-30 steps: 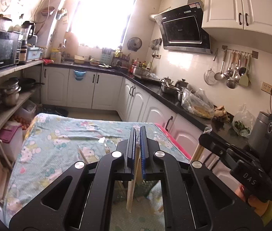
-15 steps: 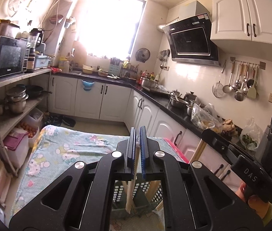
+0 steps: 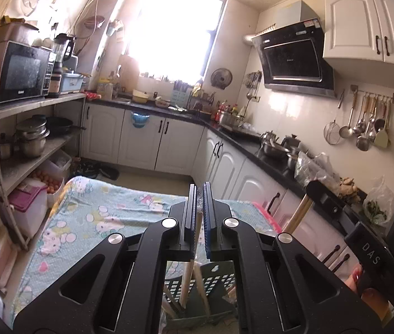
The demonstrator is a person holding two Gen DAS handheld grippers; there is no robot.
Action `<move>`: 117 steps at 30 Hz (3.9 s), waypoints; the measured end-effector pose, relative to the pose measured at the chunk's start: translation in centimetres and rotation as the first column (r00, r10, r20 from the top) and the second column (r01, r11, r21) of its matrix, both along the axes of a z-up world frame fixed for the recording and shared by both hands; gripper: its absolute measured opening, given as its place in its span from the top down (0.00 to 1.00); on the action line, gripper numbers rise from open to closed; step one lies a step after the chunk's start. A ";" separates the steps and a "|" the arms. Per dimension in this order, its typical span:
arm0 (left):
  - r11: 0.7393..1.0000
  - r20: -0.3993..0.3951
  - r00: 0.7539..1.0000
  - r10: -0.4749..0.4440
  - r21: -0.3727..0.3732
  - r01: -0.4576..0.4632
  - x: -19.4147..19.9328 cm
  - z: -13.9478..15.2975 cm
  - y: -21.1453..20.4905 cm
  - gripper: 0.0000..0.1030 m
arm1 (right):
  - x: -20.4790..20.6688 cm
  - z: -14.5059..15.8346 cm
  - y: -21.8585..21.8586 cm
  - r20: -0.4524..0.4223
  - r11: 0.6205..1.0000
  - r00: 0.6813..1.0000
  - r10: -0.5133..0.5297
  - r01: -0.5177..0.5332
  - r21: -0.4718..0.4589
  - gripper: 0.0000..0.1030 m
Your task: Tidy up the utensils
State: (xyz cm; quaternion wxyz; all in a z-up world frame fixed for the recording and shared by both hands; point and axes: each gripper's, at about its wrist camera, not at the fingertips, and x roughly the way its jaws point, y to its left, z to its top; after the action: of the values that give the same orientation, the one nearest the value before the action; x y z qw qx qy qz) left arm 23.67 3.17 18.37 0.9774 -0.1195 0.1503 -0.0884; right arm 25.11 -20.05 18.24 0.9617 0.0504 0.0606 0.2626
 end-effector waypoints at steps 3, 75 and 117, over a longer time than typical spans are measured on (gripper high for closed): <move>1.000 -0.021 1.000 0.000 0.004 0.000 0.6 -1.1 -0.1 0.98 | 0.7 -0.9 0.3 0.005 1.000 1.000 -0.009 0.009 -0.011 0.94; 0.998 -0.172 0.985 0.013 0.062 -0.003 -7.1 -9.3 -1.1 0.10 | -5.6 -10.6 -2.2 -0.261 0.993 0.964 -0.056 0.028 -0.112 0.21; 0.991 -0.152 0.987 0.045 0.134 -0.024 -14.0 -17.5 -3.6 0.10 | -14.5 -19.2 -5.4 -0.243 0.983 0.961 -0.131 0.094 -0.156 0.06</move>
State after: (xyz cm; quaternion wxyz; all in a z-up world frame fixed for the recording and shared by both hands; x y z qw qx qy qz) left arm 9.69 -0.46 0.84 0.9700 -0.0637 0.2290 -0.0518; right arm 10.60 -25.49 -0.93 0.9607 0.0177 0.1978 0.1938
